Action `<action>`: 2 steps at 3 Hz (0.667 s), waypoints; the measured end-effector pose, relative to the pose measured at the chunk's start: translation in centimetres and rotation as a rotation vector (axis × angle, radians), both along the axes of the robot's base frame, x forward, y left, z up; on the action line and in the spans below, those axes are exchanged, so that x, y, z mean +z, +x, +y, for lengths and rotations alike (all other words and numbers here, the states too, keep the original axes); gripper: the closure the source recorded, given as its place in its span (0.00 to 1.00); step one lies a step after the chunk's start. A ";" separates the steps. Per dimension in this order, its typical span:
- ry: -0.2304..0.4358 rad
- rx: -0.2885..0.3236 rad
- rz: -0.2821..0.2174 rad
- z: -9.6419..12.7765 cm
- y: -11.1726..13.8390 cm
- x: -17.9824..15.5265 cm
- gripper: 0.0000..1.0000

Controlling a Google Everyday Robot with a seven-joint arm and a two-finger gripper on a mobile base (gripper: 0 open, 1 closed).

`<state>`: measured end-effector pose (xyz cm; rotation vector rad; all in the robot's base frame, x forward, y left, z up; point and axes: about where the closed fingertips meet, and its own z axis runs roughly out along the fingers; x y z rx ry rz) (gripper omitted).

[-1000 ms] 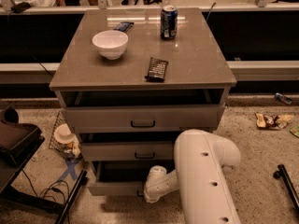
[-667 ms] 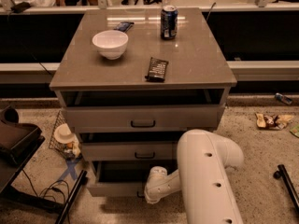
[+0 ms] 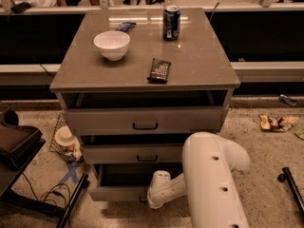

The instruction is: Open bottom drawer

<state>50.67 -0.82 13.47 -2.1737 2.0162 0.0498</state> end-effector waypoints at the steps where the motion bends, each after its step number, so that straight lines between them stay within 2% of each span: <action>1: 0.000 -0.007 -0.003 -0.4 -0.6 0.4 1.00; 2: 0.001 -0.008 -0.004 -0.5 -0.8 0.6 1.00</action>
Offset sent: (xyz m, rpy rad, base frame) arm -0.2901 -0.1538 0.2047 0.0553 -0.1383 -0.2104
